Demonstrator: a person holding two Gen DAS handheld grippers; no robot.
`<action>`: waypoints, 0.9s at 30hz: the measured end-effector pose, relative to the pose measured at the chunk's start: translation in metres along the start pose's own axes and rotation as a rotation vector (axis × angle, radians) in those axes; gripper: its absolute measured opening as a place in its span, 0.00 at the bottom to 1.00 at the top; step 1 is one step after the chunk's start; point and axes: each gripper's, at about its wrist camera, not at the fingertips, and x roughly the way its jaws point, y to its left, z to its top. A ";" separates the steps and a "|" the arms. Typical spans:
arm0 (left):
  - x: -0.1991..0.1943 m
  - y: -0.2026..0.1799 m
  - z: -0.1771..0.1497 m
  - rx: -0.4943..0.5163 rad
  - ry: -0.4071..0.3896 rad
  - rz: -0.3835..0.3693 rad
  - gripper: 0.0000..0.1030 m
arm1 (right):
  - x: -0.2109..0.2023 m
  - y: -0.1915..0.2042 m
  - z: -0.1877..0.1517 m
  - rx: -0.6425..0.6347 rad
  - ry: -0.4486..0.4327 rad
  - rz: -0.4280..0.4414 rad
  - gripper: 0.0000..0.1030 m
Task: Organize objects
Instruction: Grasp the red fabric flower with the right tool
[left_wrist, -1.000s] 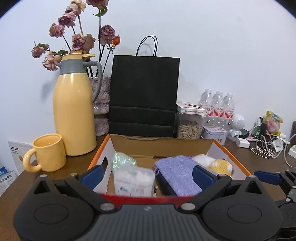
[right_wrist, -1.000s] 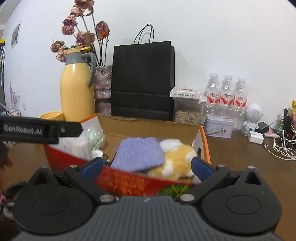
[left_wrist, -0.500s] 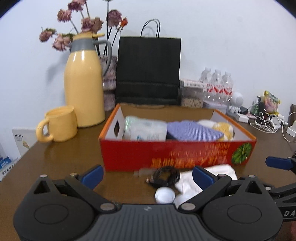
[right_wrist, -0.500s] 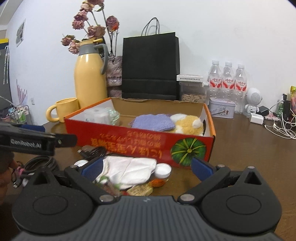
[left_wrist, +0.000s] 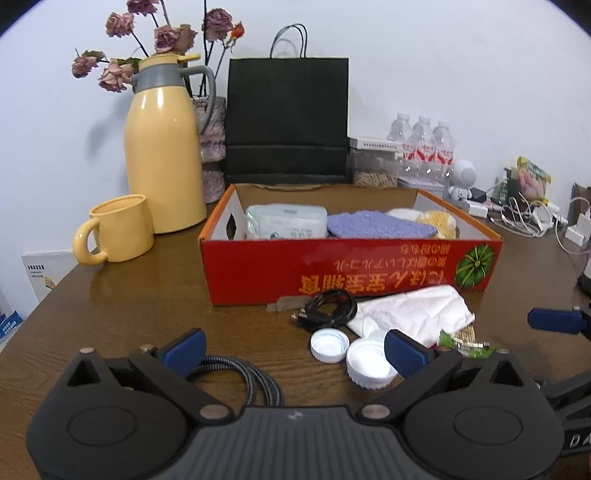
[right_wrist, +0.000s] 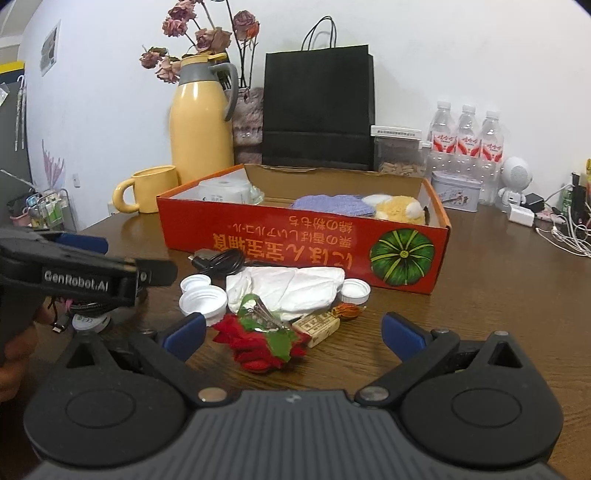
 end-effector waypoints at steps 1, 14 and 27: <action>0.000 0.000 -0.001 0.001 0.005 -0.003 1.00 | 0.000 0.000 0.000 0.002 0.006 -0.006 1.00; 0.000 0.000 -0.005 0.001 0.008 -0.024 0.99 | 0.022 0.008 -0.001 -0.037 0.130 0.004 0.76; 0.001 0.000 -0.007 -0.001 0.020 -0.023 0.99 | 0.005 0.008 0.000 -0.022 0.026 0.032 0.30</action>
